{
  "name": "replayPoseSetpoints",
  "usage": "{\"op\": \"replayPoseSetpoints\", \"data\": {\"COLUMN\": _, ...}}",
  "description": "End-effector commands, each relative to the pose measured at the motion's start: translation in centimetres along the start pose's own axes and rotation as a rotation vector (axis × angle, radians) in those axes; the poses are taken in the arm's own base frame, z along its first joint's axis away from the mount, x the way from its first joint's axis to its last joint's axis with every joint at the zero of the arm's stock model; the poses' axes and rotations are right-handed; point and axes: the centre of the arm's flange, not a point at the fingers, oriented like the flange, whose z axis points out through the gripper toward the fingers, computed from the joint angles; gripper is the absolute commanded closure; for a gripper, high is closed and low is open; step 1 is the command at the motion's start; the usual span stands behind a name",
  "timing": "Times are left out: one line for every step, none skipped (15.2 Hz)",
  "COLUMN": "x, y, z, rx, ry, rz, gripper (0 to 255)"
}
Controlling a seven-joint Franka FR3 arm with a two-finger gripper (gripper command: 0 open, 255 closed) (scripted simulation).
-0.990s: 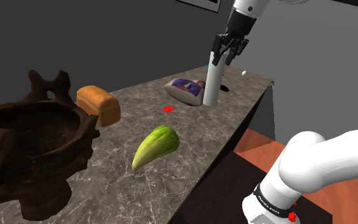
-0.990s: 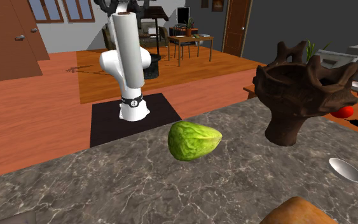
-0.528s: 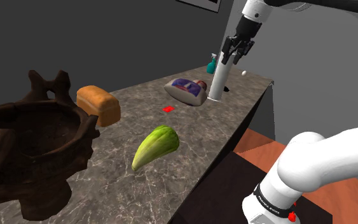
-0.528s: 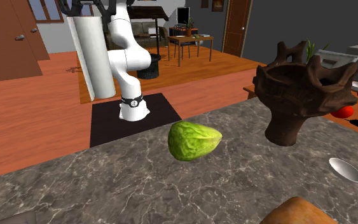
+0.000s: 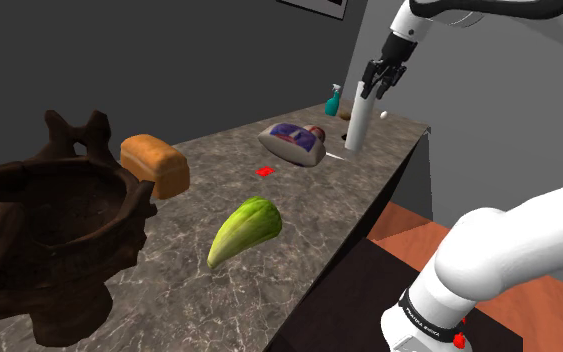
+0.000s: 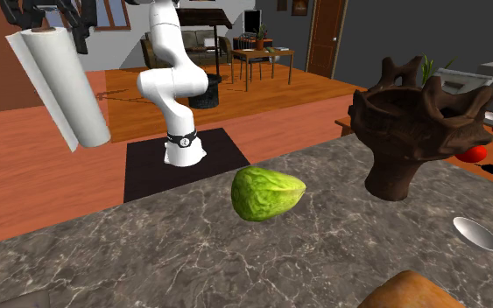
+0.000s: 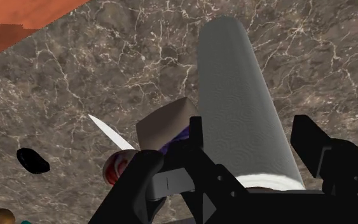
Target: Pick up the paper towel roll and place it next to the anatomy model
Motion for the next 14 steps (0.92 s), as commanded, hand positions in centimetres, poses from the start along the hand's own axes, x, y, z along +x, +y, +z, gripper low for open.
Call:
{"op": "replayPoseSetpoints", "data": {"x": 1.1, "y": 2.4, "z": 0.5, "rx": -0.001, "ry": 0.0, "rz": -0.002, "gripper": 255}}
{"op": "replayPoseSetpoints", "data": {"x": 1.6, "y": 3.6, "z": 0.7, "rx": -0.001, "ry": 0.0, "rz": -0.002, "gripper": 255}}
{"op": "replayPoseSetpoints", "data": {"x": 2.0, "y": 4.8, "z": 0.9, "rx": -0.001, "ry": 0.0, "rz": -0.002, "gripper": 255}}
{"op": "replayPoseSetpoints", "data": {"x": 2.5, "y": 6.0, "z": 1.1, "rx": -0.001, "ry": 0.0, "rz": -0.002, "gripper": 255}}
{"op": "replayPoseSetpoints", "data": {"x": 3.0, "y": 7.2, "z": 1.3, "rx": -0.001, "ry": 0.0, "rz": -0.002, "gripper": 255}}
{"op": "replayPoseSetpoints", "data": {"x": 3.5, "y": 8.4, "z": 1.5, "rx": -0.001, "ry": 0.0, "rz": -0.002, "gripper": 255}}
{"op": "replayPoseSetpoints", "data": {"x": 4.0, "y": 9.6, "z": 1.7, "rx": -0.001, "ry": 0.0, "rz": -0.002, "gripper": 255}}
{"op": "replayPoseSetpoints", "data": {"x": 4.5, "y": 10.9, "z": 1.9, "rx": -0.001, "ry": 0.0, "rz": -0.002, "gripper": 255}}
{"op": "replayPoseSetpoints", "data": {"x": 5.0, "y": 12.1, "z": 2.1, "rx": -0.001, "ry": 0.0, "rz": -0.002, "gripper": 255}}
{"op": "replayPoseSetpoints", "data": {"x": 5.5, "y": 13.3, "z": 2.2, "rx": -0.001, "ry": 0.0, "rz": -0.002, "gripper": 255}}
{"op": "replayPoseSetpoints", "data": {"x": 6.0, "y": 14.5, "z": 2.4, "rx": -0.001, "ry": 0.0, "rz": -0.002, "gripper": 255}}
{"op": "replayPoseSetpoints", "data": {"x": 6.5, "y": 15.7, "z": 2.6, "rx": -0.001, "ry": 0.0, "rz": -0.002, "gripper": 255}}
{"op": "replayPoseSetpoints", "data": {"x": 7.0, "y": 16.9, "z": 2.8, "rx": -0.001, "ry": 0.0, "rz": -0.002, "gripper": 255}}
{"op": "replayPoseSetpoints", "data": {"x": 7.5, "y": 18.1, "z": 3.0, "rx": -0.001, "ry": 0.0, "rz": -0.002, "gripper": 255}}
